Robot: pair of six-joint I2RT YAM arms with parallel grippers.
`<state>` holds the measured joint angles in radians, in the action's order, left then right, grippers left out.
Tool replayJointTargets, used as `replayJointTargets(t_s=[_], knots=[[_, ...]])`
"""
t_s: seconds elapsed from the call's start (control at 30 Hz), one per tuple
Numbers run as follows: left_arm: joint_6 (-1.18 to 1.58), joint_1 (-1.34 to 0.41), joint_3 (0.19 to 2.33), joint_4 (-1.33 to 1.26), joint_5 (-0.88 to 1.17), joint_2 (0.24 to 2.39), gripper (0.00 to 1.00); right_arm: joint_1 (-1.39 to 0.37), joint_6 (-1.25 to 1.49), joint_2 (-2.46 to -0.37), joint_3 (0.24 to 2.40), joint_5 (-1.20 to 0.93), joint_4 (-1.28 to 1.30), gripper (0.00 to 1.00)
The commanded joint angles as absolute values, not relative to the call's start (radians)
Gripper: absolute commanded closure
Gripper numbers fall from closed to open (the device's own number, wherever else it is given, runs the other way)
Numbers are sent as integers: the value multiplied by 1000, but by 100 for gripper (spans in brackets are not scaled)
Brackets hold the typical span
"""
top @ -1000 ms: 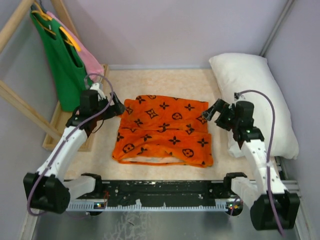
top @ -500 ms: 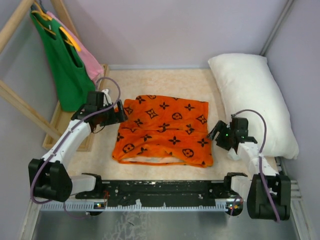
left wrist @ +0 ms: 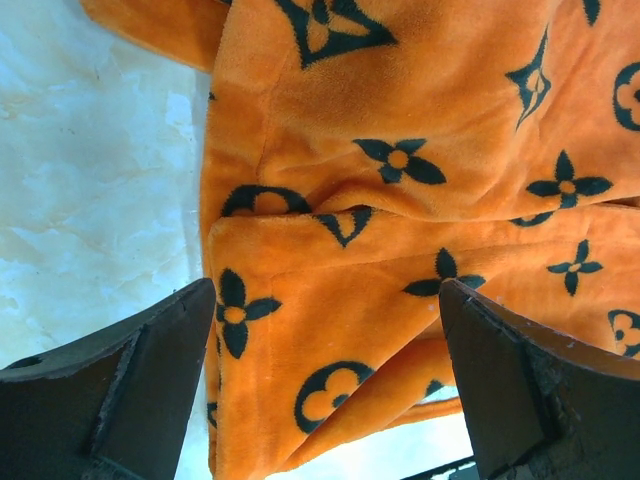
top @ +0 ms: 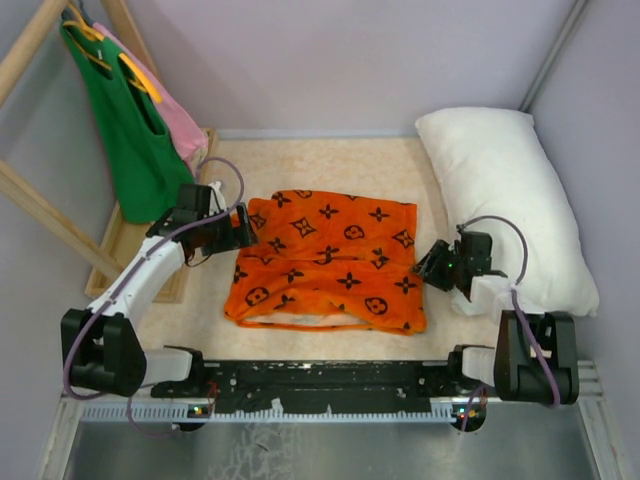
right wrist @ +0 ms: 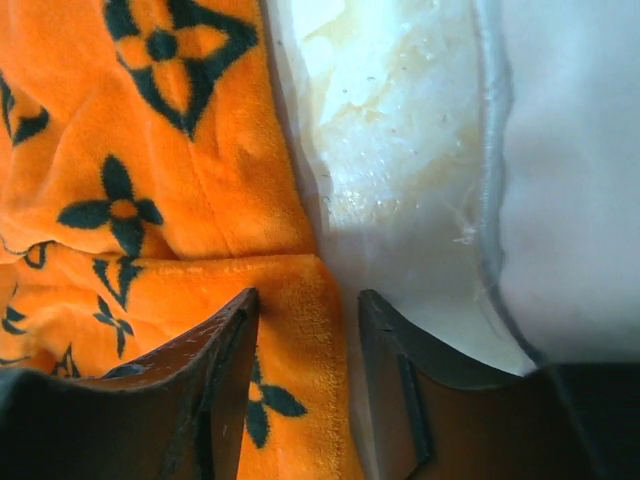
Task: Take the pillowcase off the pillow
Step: Fold the pillowcase at the center of the board.
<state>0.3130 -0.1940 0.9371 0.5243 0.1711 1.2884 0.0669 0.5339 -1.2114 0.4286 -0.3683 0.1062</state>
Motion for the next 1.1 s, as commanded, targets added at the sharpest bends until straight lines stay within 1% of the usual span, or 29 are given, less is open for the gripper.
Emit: replayJointTargets(t_s=[0.0,0.07,0.17,0.27,0.47,0.53,0.63,0.93,1.07], knots=[[312,-187,931,526,195,1301,2,75,533,-1259,397,-400,34,63],[311,-187,933,530,191,1306,2,75,532,-1260,396,-420,17,74],[311,-186,933,532,188,1309,2,75,524,-1248,409,-437,29,87],[312,-169,934,540,206,1319,1,75,507,-1190,448,-435,133,93],[318,-105,920,556,282,1374,1,76,458,-1018,624,-318,380,95],[311,-102,920,564,288,1396,1,75,442,-1011,667,-292,418,100],[294,-101,918,583,316,1443,5,75,431,-1032,694,-299,425,100],[287,-101,840,509,349,1522,31,75,445,-1060,667,-345,378,100],[297,-102,837,464,387,1524,40,75,443,-1065,664,-348,370,100]])
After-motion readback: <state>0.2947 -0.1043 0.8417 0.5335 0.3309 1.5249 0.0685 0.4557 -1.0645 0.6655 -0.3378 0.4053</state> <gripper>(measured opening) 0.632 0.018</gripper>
